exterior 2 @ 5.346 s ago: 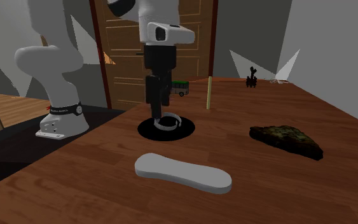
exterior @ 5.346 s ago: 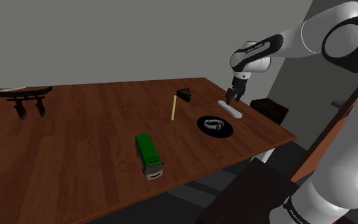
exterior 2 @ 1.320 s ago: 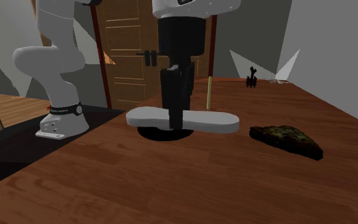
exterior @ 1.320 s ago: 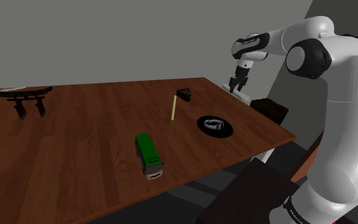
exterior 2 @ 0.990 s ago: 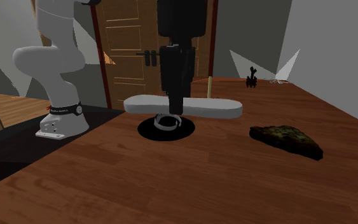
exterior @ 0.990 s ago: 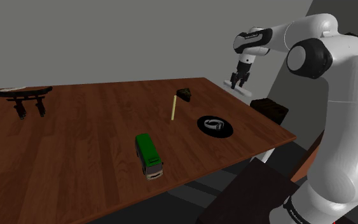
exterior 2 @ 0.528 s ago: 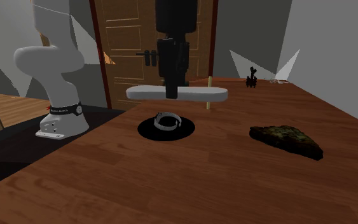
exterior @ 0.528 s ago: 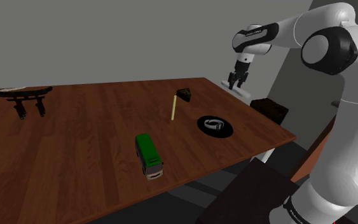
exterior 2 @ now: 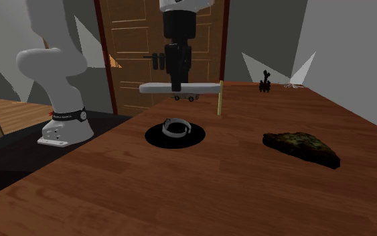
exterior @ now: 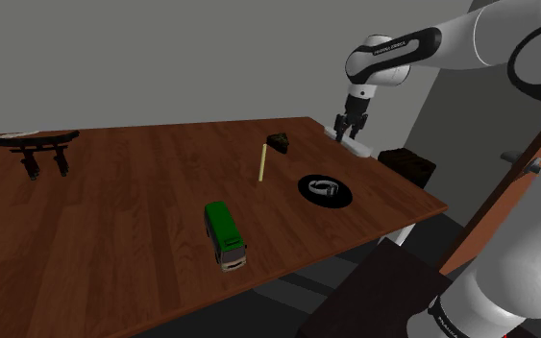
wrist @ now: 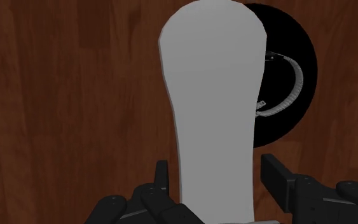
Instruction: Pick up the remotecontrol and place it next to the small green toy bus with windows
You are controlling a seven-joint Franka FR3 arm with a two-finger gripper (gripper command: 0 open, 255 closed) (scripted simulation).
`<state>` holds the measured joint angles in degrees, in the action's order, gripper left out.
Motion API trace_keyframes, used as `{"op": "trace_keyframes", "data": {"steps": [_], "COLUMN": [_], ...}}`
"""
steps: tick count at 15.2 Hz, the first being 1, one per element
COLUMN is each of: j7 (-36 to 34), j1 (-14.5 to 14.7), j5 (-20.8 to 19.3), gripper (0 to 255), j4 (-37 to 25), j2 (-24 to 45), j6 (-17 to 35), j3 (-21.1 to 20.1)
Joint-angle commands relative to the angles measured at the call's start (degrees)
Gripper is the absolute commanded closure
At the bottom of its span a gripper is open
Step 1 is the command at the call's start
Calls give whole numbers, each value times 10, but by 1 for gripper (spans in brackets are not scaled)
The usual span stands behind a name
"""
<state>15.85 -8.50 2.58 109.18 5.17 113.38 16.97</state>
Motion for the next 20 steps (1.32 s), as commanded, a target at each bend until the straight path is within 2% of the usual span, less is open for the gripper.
{"op": "trace_keyframes", "data": {"steps": [1, 10, 20], "j7": [-28, -154, -293], "j1": [14, 68, 127], "j5": [-11, -31, -17], "gripper": [255, 255, 255], "j4": [42, 163, 235], "j2": [-33, -139, -207], "j6": [12, 31, 36], "j3": [-10, -72, -159]}}
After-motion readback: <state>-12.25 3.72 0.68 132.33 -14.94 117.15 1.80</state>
